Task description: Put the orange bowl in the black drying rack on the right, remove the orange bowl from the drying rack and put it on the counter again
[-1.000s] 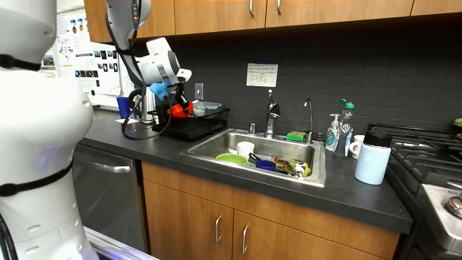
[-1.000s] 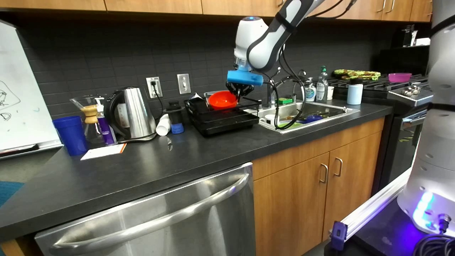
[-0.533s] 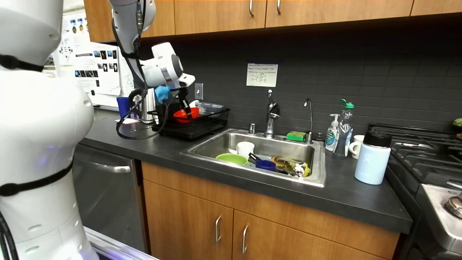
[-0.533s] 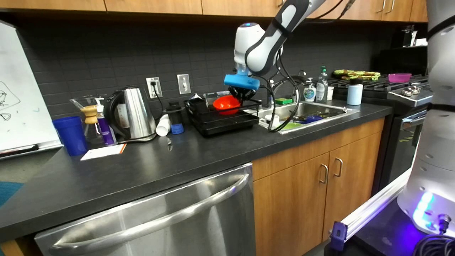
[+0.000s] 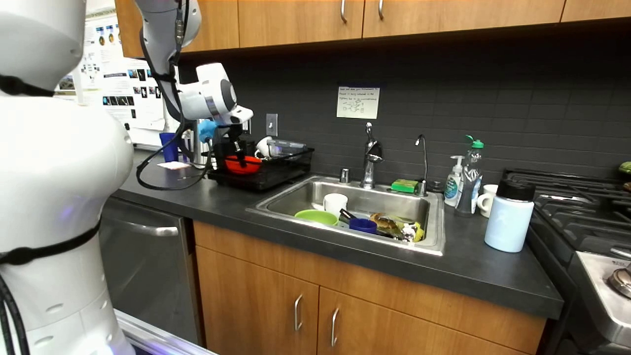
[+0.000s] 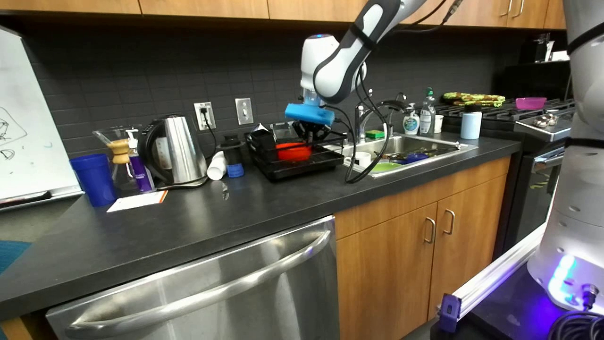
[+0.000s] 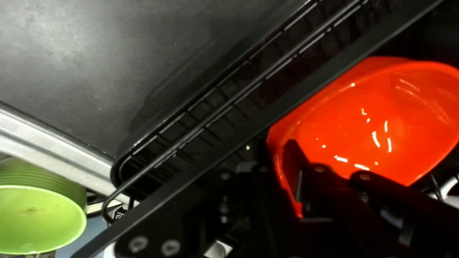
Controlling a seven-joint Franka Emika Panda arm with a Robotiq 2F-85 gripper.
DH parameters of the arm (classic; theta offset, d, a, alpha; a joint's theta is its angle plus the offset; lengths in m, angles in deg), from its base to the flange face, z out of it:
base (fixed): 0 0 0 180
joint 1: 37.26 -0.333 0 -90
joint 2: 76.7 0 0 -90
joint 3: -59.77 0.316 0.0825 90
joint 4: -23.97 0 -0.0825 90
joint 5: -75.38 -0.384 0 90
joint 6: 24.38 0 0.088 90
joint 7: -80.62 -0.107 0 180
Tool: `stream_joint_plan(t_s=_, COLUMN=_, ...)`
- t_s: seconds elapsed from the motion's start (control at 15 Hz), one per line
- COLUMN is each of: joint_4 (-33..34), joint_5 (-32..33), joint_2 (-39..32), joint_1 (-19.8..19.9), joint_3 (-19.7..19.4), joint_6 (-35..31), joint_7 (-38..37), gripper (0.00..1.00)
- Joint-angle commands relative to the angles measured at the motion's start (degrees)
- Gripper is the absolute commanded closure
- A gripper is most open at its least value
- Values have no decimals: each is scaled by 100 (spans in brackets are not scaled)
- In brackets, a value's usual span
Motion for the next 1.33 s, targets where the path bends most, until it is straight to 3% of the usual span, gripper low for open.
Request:
stream_joint_plan(t_s=0.0, joint_4=-55, joint_5=-8, joint_2=133, joint_1=-230, joint_3=-108, joint_6=24, joint_7=17, gripper=52)
stream_joint_plan(t_s=0.47, joint_4=-162, joint_5=319, joint_2=298, joint_1=-434, joint_3=-150, joint_6=7, joint_7=0, gripper=4)
stream_joint_plan(t_s=0.73, joint_4=-285, joint_5=644, joint_2=586, joint_1=-535, joint_3=-228, joint_6=-60, joint_7=-193, gripper=0)
stream_joint_plan(t_s=1.13, joint_4=-448, joint_5=2922, joint_2=1204, joint_1=-618, joint_3=-412, joint_6=-60, joint_7=-1155, gripper=0)
stream_joint_plan(t_s=1.27, joint_4=-882, joint_5=2423, joint_2=1704, joint_1=-540, joint_3=-219, joint_6=-263, joint_7=-714, gripper=0)
